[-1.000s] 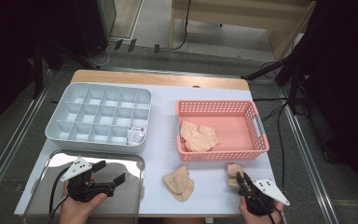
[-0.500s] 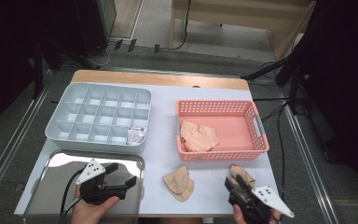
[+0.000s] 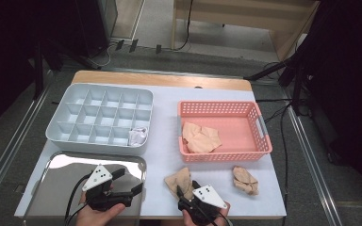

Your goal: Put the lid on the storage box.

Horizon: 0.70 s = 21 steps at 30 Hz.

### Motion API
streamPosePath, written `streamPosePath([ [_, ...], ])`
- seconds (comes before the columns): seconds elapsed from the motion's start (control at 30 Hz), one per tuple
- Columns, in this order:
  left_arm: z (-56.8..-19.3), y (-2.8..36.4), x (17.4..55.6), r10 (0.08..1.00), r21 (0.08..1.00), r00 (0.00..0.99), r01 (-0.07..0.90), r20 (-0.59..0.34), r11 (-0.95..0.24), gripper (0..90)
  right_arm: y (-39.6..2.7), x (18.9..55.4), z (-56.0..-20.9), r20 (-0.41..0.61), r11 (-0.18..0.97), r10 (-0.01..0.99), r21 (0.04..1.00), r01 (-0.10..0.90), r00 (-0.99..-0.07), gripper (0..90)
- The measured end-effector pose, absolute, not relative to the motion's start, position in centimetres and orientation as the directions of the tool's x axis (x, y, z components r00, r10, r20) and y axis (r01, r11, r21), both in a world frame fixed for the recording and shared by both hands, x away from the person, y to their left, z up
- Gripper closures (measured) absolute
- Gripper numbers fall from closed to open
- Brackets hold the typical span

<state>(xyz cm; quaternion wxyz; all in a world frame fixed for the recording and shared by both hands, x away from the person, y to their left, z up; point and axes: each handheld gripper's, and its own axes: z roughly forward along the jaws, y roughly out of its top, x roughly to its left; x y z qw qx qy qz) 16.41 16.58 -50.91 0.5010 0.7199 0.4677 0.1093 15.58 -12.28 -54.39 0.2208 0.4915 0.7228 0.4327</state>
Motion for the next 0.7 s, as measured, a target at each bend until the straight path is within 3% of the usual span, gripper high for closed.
streamPosePath([
  [0.07,-50.9,16.5,16.4,0.782,0.824,0.539,0.564,-0.312,-0.060,14.2,-12.0,15.4,-54.6,0.029,0.204,0.900,0.854,0.478,-0.435,60.6],
  [0.13,-50.9,16.4,16.3,0.780,0.823,0.542,0.564,-0.314,-0.060,14.4,-12.2,15.3,-54.5,0.038,0.210,0.888,0.853,0.478,-0.459,73.3],
  [0.27,-50.7,16.1,16.0,0.765,0.823,0.554,0.566,-0.328,-0.056,14.5,-13.3,15.5,-54.0,0.071,0.213,0.861,0.849,0.483,-0.503,81.9],
  [0.4,-50.6,15.9,15.9,0.760,0.825,0.562,0.562,-0.326,-0.062,14.6,-15.7,15.5,-53.0,0.095,0.220,0.824,0.855,0.470,-0.558,82.0],
  [0.53,-50.7,15.6,15.8,0.759,0.824,0.567,0.563,-0.320,-0.072,14.6,-17.9,15.4,-52.5,0.019,0.309,0.797,0.846,0.435,-0.604,81.8],
  [0.57,-50.7,15.5,15.8,0.757,0.823,0.568,0.563,-0.324,-0.070,14.6,-18.5,15.4,-52.6,0.008,0.329,0.786,0.842,0.428,-0.618,79.8],
  [0.63,-50.7,15.5,15.8,0.755,0.822,0.572,0.564,-0.322,-0.077,14.6,-19.4,15.5,-52.6,0.015,0.320,0.786,0.846,0.427,-0.618,64.1],
  [0.7,-50.7,15.4,15.7,0.751,0.822,0.573,0.565,-0.327,-0.074,14.6,-20.2,15.4,-52.3,0.060,0.259,0.799,0.864,0.432,-0.598,58.9],
])
